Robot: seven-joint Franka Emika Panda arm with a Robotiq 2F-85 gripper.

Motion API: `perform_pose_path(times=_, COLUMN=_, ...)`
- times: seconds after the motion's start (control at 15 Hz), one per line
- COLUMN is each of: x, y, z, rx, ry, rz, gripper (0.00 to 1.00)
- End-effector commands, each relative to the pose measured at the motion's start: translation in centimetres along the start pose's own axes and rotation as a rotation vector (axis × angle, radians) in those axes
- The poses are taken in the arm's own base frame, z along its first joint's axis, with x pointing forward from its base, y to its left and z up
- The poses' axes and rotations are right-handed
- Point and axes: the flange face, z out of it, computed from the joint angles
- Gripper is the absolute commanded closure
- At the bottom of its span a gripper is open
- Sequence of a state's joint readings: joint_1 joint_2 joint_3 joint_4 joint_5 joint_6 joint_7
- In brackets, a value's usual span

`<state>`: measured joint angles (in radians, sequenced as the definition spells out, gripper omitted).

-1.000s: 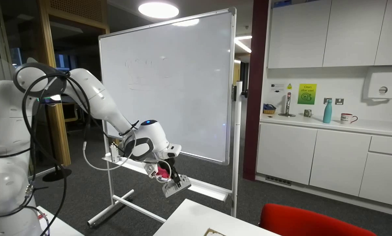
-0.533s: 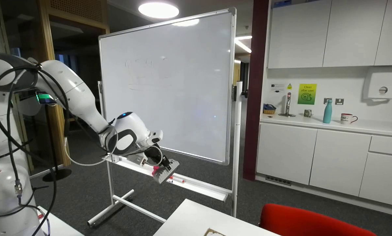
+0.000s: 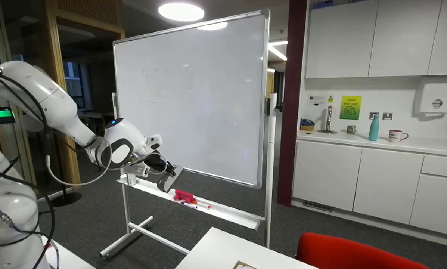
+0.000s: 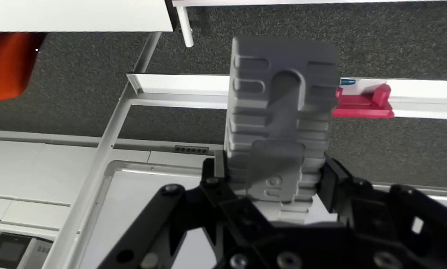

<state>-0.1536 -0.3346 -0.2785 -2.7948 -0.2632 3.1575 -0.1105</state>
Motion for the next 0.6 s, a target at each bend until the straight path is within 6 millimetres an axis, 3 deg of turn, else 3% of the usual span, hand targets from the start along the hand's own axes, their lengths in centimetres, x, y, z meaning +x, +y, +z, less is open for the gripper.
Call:
perform_pose_path(times=0.0, x=0.0, y=-0.1, z=-0.3, rx=0.005, ry=0.002, rz=0.001, gripper=0.41)
perform_pose_path(times=0.2, x=-0.1, y=0.1, z=-0.4, rx=0.004, ry=0.002, rz=0.009, gripper=0.41)
perform_pose_path(times=0.27, x=-0.1, y=0.2, z=-0.4, rx=0.003, ry=0.002, rz=0.009, gripper=0.66)
perform_pose_path(times=0.53, x=2.0, y=-2.5, z=-1.6, rx=0.046, ry=0.117, rz=-0.05, gripper=0.66)
